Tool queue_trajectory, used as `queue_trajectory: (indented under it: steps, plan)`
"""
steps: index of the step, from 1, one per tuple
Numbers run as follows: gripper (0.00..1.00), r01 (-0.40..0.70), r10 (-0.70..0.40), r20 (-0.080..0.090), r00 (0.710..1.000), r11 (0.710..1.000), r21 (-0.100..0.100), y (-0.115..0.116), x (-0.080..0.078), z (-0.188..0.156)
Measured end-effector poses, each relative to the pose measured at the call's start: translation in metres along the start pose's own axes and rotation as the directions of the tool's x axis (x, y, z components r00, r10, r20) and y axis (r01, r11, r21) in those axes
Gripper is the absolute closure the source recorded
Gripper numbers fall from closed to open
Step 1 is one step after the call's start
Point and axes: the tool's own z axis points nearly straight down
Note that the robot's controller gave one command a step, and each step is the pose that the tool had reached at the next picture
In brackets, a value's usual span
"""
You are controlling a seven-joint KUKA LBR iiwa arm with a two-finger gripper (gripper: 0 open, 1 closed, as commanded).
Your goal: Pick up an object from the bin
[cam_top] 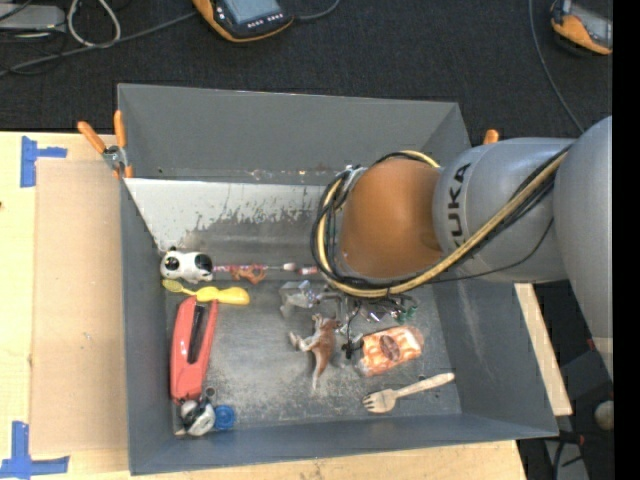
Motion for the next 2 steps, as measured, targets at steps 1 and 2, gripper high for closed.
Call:
queue_trajectory:
  steps: [1,2]
  plan:
    - [1.0,0.561,-0.561,0.003,0.828,0.828,0.005,0.0056,-0.0026,-0.0009]
    - [1.0,0.664,-0.664,0.003,0.748,0.748,0.005,0.0067,-0.0026,-0.0007]
